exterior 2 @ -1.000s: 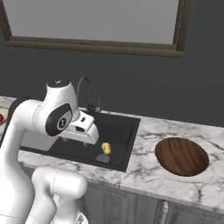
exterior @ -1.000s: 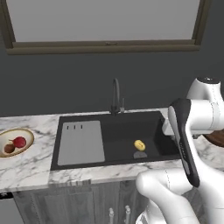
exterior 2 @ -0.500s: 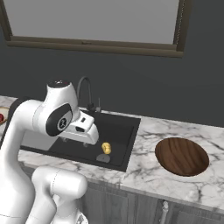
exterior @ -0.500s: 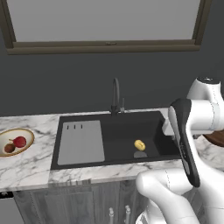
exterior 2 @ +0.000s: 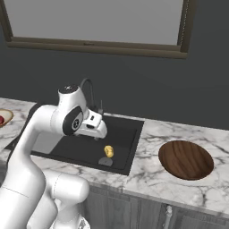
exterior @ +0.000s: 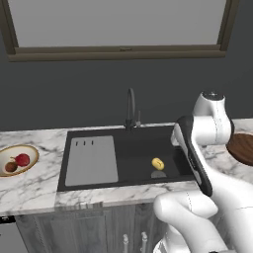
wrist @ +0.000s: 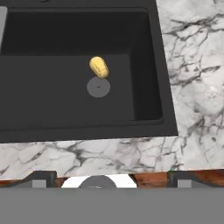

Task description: Pick the pears from the cabinet and place them in one bowl. Pick the potato from the sink and place it in the other bowl.

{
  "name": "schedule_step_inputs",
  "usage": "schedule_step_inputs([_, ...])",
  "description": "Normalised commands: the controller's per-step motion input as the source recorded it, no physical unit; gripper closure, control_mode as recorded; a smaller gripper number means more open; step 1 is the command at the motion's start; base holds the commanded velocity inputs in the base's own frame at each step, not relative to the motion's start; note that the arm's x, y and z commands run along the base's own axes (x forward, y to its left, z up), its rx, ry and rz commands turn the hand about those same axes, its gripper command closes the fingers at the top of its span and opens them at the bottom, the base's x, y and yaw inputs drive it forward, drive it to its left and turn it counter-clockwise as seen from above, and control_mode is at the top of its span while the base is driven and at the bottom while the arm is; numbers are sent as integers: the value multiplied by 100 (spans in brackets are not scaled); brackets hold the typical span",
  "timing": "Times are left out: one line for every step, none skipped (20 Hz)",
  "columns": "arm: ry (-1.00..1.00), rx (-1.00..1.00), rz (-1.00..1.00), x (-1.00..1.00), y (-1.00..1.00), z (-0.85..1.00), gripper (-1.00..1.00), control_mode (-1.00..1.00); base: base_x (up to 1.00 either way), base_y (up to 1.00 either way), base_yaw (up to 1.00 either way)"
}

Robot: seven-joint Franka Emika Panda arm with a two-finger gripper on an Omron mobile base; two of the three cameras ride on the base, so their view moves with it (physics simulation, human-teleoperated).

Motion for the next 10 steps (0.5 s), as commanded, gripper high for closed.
schedule_step_inputs([-19, -15, -1, 84, 6, -39, -100, -100, 0, 0, 0])
schedule_step_inputs([-21, -8, 0, 61, 0, -49, -100, -100, 0, 0, 0])
schedule_step_inputs([-19, -6, 0, 59, 0, -44, -100, -100, 0, 0, 0])
schedule_step_inputs([-7, -9, 0, 42, 0, 0, -100, -100, 0, 0, 0])
schedule_step_inputs([-4, -5, 0, 32, 0, 0, -100, -100, 0, 0, 0])
schedule_step_inputs([0, -4, 0, 40, 1, 0, -100, -100, 0, 0, 0])
schedule_step_inputs([0, 0, 0, 45, 0, 0, -100, -100, 0, 0, 0])
schedule_step_inputs([0, 0, 0, 46, 0, -14, -100, -100, 0, 0, 0])
schedule_step_inputs([0, 8, 0, 63, 0, -12, -100, -100, 0, 0, 0])
schedule_step_inputs([1, 11, 0, 71, 0, -10, -100, -100, 0, 0, 0])
